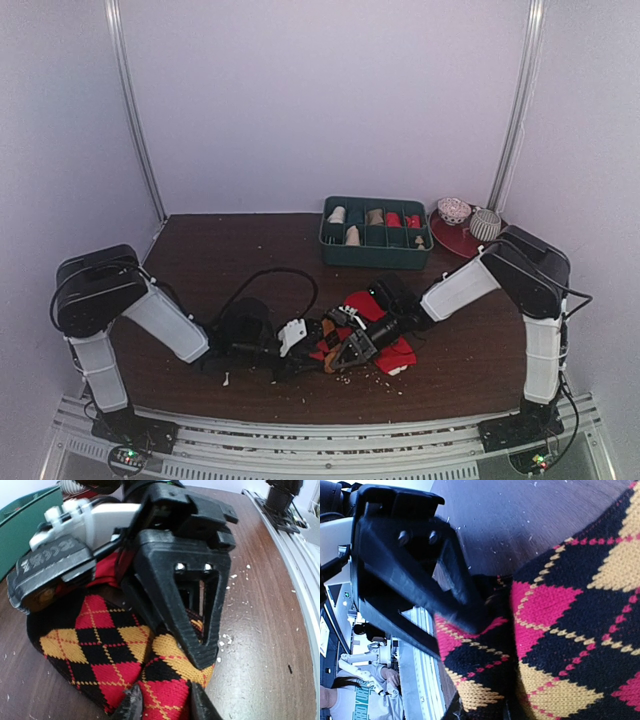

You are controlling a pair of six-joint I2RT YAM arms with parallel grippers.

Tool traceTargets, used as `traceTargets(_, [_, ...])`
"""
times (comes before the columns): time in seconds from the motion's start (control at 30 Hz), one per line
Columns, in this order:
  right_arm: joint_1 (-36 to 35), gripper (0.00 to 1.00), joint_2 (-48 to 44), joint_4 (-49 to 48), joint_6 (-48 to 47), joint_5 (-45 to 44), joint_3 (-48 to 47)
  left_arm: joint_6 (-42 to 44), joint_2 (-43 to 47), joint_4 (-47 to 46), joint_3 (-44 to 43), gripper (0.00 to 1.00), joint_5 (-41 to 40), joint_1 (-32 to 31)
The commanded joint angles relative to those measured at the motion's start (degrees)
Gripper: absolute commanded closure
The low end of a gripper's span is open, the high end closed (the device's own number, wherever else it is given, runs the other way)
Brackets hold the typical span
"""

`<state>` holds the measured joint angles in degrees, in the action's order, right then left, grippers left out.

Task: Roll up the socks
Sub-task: Roll a pair of socks at the center of the board.

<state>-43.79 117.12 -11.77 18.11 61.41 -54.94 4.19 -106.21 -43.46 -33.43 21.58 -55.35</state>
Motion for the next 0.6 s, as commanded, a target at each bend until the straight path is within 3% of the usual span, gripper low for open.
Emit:
traceTargets(0.0, [-0.56,0.91,4.57,11.07,-1.12,-6.48,3.04,-0.38,-2.17,5.45,-1.83,0.87,1.44,-0.37])
traceTargets(0.07, [-0.51,0.89,3.54,10.61,-1.37,-6.69,3.08,-2.23,-2.11,7.29,-1.35,0.99,0.19,-0.37])
traceTargets(0.17, [-0.59,0.83,1.40,9.23,-1.41,-7.08,3.40,-6.40,-1.26,8.84,0.49,1.00,-2.92,-0.37])
traceTargets(0.37, [-0.73,0.61,-8.75,3.16,-1.20,-11.02,5.72,-14.77,1.70,27.49,-1.35,1.00,-5.13,-0.37])
traceTargets(0.57, [-3.88,0.55,-22.33,-1.12,-5.79,-21.84,10.16,-20.37,4.79,41.45,-4.07,1.00,1.47,0.85])
